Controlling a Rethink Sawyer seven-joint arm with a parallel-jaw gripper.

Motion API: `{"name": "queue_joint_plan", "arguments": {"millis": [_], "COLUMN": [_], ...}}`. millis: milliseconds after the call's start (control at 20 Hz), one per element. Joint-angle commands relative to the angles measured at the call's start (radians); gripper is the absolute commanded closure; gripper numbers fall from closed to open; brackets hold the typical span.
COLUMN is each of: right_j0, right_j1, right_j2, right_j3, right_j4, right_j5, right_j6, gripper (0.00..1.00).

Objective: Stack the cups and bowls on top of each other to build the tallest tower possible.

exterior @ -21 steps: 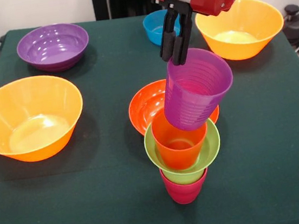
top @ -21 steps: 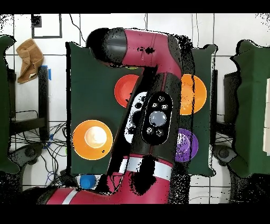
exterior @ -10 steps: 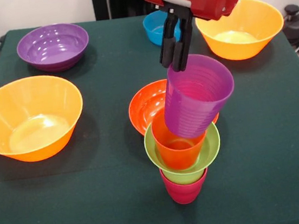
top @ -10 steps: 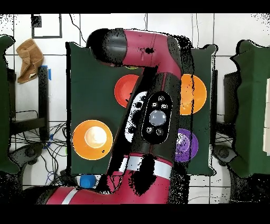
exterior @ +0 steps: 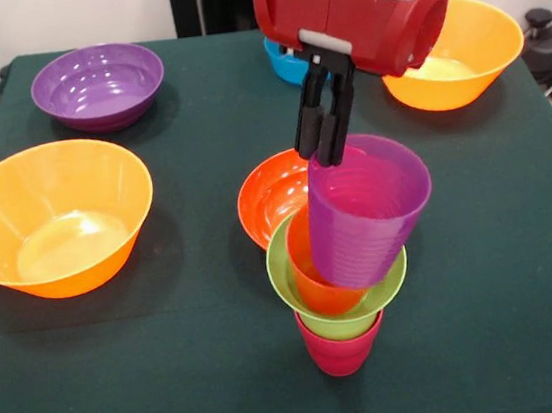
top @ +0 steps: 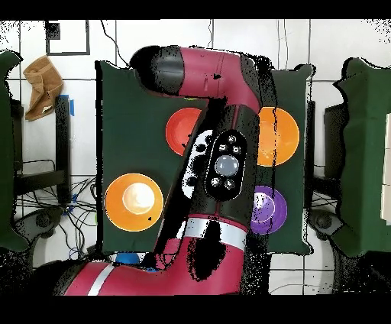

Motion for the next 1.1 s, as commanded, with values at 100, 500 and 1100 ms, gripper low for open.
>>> {"name": "queue_joint_plan", "arguments": {"millis": [100, 500, 1100], "right_j0": [-0.003, 0.004, -0.009], "right_j1": [0.07, 0.082, 0.082], "right_j2": [0.075, 0.065, 0.082], "right_j3": [0.051, 0.036, 0.047], "right_j4": [-0.059, -0.057, -0.052], "right_j5": [-0.024, -0.004, -0.017], "right_j6": [-0.021, -0.015, -0.038], "gripper": [1.0, 1.0, 1.0]}}
